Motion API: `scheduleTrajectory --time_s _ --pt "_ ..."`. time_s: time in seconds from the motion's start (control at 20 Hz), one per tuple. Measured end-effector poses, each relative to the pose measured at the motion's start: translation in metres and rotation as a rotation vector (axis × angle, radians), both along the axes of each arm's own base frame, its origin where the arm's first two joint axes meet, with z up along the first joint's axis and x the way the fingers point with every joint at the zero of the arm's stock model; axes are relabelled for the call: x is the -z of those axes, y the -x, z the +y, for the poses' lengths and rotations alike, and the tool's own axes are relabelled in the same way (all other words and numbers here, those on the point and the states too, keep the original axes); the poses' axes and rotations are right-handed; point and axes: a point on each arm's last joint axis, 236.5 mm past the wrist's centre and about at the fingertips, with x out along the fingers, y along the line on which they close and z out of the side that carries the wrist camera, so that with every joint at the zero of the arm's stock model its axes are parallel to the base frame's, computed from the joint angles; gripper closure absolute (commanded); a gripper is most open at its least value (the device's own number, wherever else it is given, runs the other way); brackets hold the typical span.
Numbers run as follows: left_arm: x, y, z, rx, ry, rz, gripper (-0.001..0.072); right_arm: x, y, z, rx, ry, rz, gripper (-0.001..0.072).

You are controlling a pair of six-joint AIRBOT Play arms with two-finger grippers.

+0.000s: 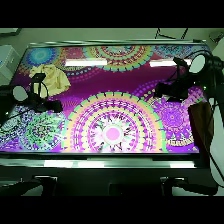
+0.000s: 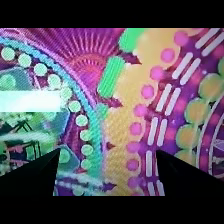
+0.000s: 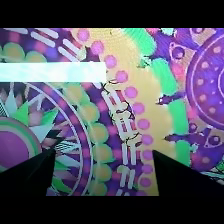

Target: Fold the clothes and pants, and hang the long-sleeved shirts on hangers.

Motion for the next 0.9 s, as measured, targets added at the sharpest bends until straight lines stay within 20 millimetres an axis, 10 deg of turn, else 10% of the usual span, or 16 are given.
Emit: scheduleTrajectory --time_s 0.9 --pt "-0.001 -0.004 -0.002 -0.01 0.013 -0.015 0.0005 -0.004 -0.02 -0.001 0.009 0.004 -0.086 0.0028"
